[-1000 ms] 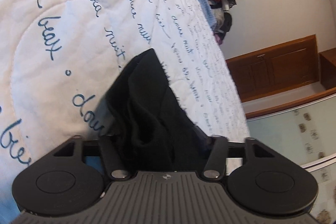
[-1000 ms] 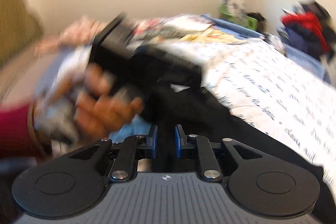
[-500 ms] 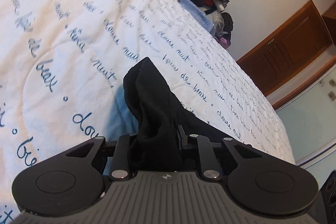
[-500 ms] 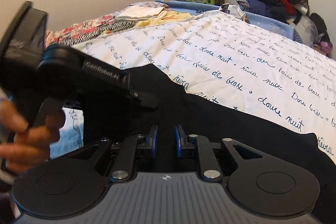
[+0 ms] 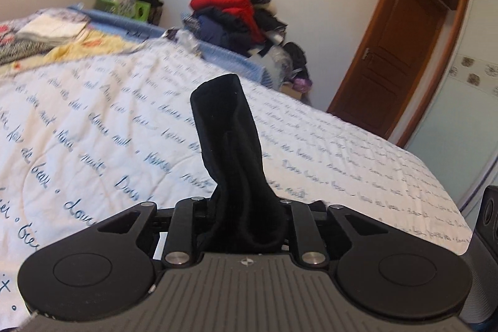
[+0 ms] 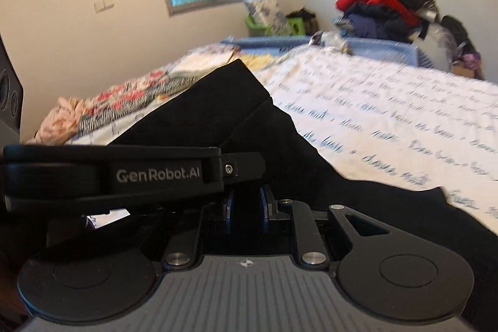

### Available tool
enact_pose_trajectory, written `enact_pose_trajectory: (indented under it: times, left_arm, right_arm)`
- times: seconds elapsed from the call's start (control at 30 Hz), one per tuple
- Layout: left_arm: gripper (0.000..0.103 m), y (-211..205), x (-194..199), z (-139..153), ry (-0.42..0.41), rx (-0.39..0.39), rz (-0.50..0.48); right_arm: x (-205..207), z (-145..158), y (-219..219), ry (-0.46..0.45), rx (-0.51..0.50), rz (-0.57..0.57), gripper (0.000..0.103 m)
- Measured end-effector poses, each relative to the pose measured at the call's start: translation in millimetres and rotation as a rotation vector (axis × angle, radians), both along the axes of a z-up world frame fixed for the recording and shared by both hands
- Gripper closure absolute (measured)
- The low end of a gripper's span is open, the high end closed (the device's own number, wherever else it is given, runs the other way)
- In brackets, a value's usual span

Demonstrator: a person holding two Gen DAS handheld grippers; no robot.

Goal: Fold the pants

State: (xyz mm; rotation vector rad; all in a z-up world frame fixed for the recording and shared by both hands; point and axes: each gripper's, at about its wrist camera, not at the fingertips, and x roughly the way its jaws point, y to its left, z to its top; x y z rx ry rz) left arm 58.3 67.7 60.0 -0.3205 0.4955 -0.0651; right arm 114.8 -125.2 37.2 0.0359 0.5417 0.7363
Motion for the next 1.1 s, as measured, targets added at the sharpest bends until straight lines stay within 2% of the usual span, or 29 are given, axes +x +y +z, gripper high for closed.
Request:
enact_pose_trajectory:
  times: [0.13,0.33,0.6,0.8,1.1]
  left_arm:
    - [0.079,-30.1,-2.6,13.0,-0.036,0.012,-0.062]
    - [0.077,-75.7,-0.6,14.8,-0.053,0.045,-0.143]
    - [0.076,-141.3,1.8,7.9,-0.066,0.124,-0.278]
    - [0.074,-190.9,7.2,-1.1,-0.067,0.148,-0.391]
    - [0.073,-249.2,1.7,-17.5,-0.072,0.202,-0.498]
  right_arm:
    - [-8.8,8.9,-27.9,-0.03,0.049,-0.066,0.086]
    - [-15.6,11.6,-65.4,-0.04,0.1,-0.164,0.085]
    - [-28.8,4.4,-119.4,-0.033,0.163,-0.296,0.085]
    - [-36.2,-2.5,-157.8,-0.028,0.196,-0.406,0.085]
    - [-49.5,-21.0,-194.8,-0.009,0.234,-0.519,0.085]
